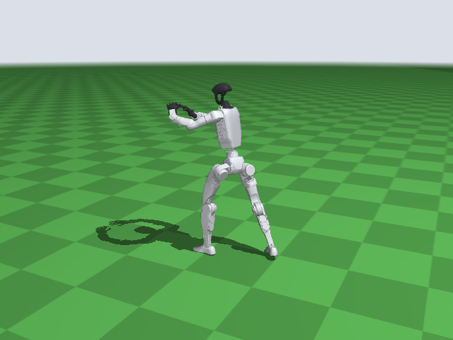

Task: Kungfu

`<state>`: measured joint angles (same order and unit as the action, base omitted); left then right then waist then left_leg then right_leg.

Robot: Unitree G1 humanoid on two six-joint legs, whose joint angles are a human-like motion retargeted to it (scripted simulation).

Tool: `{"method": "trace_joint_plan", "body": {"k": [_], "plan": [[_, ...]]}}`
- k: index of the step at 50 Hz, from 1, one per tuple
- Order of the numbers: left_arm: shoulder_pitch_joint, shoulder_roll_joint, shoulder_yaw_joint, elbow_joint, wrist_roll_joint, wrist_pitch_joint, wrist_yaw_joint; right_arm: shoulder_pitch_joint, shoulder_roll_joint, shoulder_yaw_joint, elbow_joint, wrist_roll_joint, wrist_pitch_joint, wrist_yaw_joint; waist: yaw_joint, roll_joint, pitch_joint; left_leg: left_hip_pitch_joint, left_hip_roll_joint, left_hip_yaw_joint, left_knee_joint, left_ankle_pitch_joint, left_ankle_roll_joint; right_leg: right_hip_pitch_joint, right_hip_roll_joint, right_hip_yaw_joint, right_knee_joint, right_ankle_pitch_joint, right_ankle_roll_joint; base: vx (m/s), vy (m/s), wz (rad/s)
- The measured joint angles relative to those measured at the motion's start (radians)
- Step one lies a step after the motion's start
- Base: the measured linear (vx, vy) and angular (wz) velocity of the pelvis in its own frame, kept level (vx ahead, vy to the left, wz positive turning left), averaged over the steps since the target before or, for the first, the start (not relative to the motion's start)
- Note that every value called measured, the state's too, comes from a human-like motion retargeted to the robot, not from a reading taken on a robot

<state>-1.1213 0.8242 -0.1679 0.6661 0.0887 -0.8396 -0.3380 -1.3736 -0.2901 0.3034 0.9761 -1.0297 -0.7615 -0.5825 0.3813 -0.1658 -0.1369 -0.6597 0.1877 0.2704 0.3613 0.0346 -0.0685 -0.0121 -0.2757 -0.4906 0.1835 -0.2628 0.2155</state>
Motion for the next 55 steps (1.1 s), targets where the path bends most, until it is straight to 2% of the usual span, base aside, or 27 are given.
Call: {"method": "trace_joint_plan", "body": {"k": [5, 8, 14, 18, 21, 25, 29, 34, 37, 40, 43, 45, 48, 50, 55], "plan": [[0.036, 0.044, 0.02, -0.105, 0.057, -0.026, 0.071, 0.01, 0.019, 0.017, -0.071, 0.135, -0.059, -0.009, -0.021, 0.008, 0.003, 0.041, 0.032, 0.093, 0.002, -0.035, 0.018, -0.042, -0.046, 0.023, 0.012, 0.045, 0.01, -0.03, -0.01, -0.94], [0.076, 0.066, 0.039, -0.151, 0.029, -0.014, 0.066, 0.019, 0.028, 0.021, -0.115, 0.122, -0.065, 0.036, -0.036, 0.025, 0.003, 0.079, 0.054, 0.156, -0.019, -0.043, 0.02, -0.09, -0.076, 0.029, 0.046, 0.071, 0.009, -0.12, 0.04, -1.11], [0.152, 0.112, 0.095, -0.162, -0.044, 0.055, -0.084, 0.032, 0.019, 0.073, -0.215, 0.11, -0.056, 0.178, -0.08, 0.064, 0.003, 0.182, 0.077, 0.289, -0.116, -0.018, 0.009, -0.226, -0.15, 0.038, 0.171, 0.131, 0.023, -0.18, 0.02, -1.21], [0.204, 0.131, 0.097, -0.189, -0.11, 0.087, -0.19, 0.046, 0.011, 0.11, -0.26, 0.083, -0.029, 0.26, -0.119, 0.089, -0.004, 0.246, 0.087, 0.379, -0.182, 0.008, -0.006, -0.315, -0.203, -0.044, 0.265, 0.145, 0.003, -0.19, -0.04, -1.21], [0.25, 0.143, 0.099, -0.237, -0.042, 0.075, -0.175, 0.073, -0.001, 0.128, -0.294, 0.051, -0.045, 0.244, -0.136, 0.094, -0.005, 0.291, 0.09, 0.451, -0.219, 0.028, -0.017, -0.383, -0.232, -0.068, 0.329, 0.133, -0.04, -0.24, -0.23, -1.34], [0.349, 0.124, 0.098, -0.309, 0.061, 0.062, -0.11, 0.139, -0.018, 0.158, -0.32, -0.001, -0.058, 0.173, -0.19, 0.104, -0.011, 0.336, 0.087, 0.509, -0.251, 0.056, -0.03, -0.474, -0.198, 0.08, 0.378, 0.078, -0.041, -0.23, -0.35, -0.98], [0.51, 0.004, 0.125, -0.366, 0.141, 0.051, -0.068, 0.251, -0.025, 0.188, -0.349, -0.027, -0.087, 0.155, -0.259, 0.142, -0.028, 0.349, 0.099, 0.519, -0.248, 0.075, -0.054, -0.549, -0.189, 0.123, 0.422, 0.044, -0.063, -0.22, -0.3, -0.99], [0.692, -0.243, 0.156, -0.322, 0.297, -0.005, -0.023, 0.455, -0.06, 0.237, -0.38, -0.066, -0.179, 0.103, -0.36, 0.194, -0.042, 0.332, 0.107, 0.391, -0.22, 0.115, -0.111, -0.683, -0.14, 0.23, 0.486, -0.015, -0.114, -0.27, -0.28, -1.25], [0.743, -0.407, 0.122, -0.186, 0.422, -0.055, 0.057, 0.589, -0.102, 0.263, -0.36, -0.095, -0.239, 0.061, -0.423, 0.238, -0.036, 0.324, 0.118, 0.248, -0.221, 0.138, -0.19, -0.776, -0.087, 0.292, 0.538, -0.043, -0.147, -0.36, -0.13, -1.19], [0.732, -0.592, 0.056, 0.039, 0.519, -0.077, 0.176, 0.73, -0.144, 0.24, -0.305, -0.12, -0.295, 0.074, -0.535, 0.269, -0.027, 0.295, 0.06, 0.208, -0.258, 0.129, -0.193, -0.89, -0.12, 0.365, 0.58, -0.058, -0.144, -0.39, 0.08, -0.26], [0.706, -0.726, 0.006, 0.257, 0.549, -0.078, 0.201, 0.853, -0.167, 0.209, -0.248, -0.087, -0.363, 0.1, -0.659, 0.312, -0.001, 0.306, 0.052, 0.251, -0.306, 0.074, -0.193, -0.961, -0.11, 0.392, 0.636, -0.081, -0.156, -0.22, -0.01, -0.29], [0.684, -0.785, -0.039, 0.369, 0.563, -0.052, 0.194, 0.923, -0.191, 0.193, -0.234, -0.058, -0.414, 0.101, -0.726, 0.351, 0.028, 0.341, 0.101, 0.309, -0.335, 0.029, -0.193, -0.965, -0.063, 0.38, 0.665, -0.112, -0.181, -0.11, -0.15, -0.7], [0.631, -0.841, -0.103, 0.443, 0.604, -0.015, 0.201, 0.994, -0.268, 0.165, -0.274, -0.019, -0.445, 0.056, -0.806, 0.388, 0.087, 0.357, 0.094, 0.321, -0.363, 0.027, -0.193, -0.975, -0.047, 0.384, 0.679, -0.117, -0.194, -0.18, 0.13, -0.28], [0.601, -0.86, -0.129, 0.451, 0.644, -0.004, 0.234, 1.046, -0.294, 0.131, -0.313, -0.013, -0.438, 0.031, -0.853, 0.392, 0.108, 0.34, 0.075, 0.316, -0.362, 0.04, -0.193, -0.997, -0.066, 0.402, 0.68, -0.109, -0.189, -0.18, 0.02, 0.14], [0.576, -0.867, -0.165, 0.453, 0.692, -0.034, 0.235, 1.18, -0.26, 0.044, -0.37, 0.002, -0.404, -0.002, -0.851, 0.387, 0.152, 0.361, 0.108, 0.352, -0.345, 0.043, -0.193, -0.992, -0.029, 0.406, 0.676, -0.106, -0.198, -0.04, -0.05, -0.31]]}}
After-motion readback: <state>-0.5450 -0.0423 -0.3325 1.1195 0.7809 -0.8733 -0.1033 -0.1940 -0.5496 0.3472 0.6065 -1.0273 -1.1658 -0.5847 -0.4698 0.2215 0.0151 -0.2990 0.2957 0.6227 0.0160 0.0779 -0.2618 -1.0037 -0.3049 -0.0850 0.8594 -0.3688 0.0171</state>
